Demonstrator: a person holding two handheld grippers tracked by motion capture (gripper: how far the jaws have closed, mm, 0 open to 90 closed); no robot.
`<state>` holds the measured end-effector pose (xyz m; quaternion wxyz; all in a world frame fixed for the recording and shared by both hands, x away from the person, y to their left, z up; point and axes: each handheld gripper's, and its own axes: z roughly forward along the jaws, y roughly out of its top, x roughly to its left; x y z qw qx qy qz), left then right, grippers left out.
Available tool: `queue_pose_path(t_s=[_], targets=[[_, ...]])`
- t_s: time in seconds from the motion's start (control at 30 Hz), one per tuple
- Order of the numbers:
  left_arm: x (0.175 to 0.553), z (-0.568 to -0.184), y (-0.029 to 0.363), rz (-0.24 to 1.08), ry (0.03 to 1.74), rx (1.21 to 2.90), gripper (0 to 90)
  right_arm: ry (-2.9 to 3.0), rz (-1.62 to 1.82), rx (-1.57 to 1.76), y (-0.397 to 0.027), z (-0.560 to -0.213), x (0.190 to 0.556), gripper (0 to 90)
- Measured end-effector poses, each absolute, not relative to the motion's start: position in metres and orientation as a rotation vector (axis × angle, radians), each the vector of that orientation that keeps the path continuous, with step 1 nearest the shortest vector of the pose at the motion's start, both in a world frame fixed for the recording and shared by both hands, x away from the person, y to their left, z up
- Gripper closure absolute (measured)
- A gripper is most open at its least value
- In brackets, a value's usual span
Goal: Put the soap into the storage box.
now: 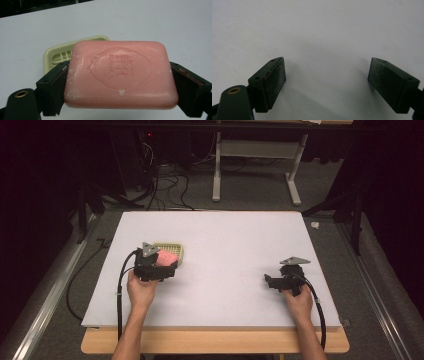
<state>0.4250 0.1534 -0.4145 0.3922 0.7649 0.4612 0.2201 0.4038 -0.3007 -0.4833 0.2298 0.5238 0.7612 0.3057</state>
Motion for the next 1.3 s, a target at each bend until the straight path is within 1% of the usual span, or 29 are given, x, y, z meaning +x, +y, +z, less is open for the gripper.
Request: queue_pose_path(t_s=[0.3, 0.97, 1.07, 1.3], targets=[[0.438, -0.421, 0.16, 0.556, 1.233, 1.933, 13.9, 2.093, 0.844, 1.44, -0.301, -0.483, 0.404, 15.2], [0.472, -0.426, 0.154, 0.556, 1.307, 1.946, 13.9, 2.093, 0.844, 1.441, -0.301, -0.483, 0.404, 15.3], [0.478, -0.429, 0.156, 0.536, 1.331, 1.922, 13.9, 2.094, 0.842, 1.441, -0.301, -0.483, 0.404, 15.2], [0.49, -0.443, 0.159, 0.55, 1.393, 1.923, 13.9, 2.093, 0.844, 1.44, -0.301, -0.483, 0.404, 15.2]])
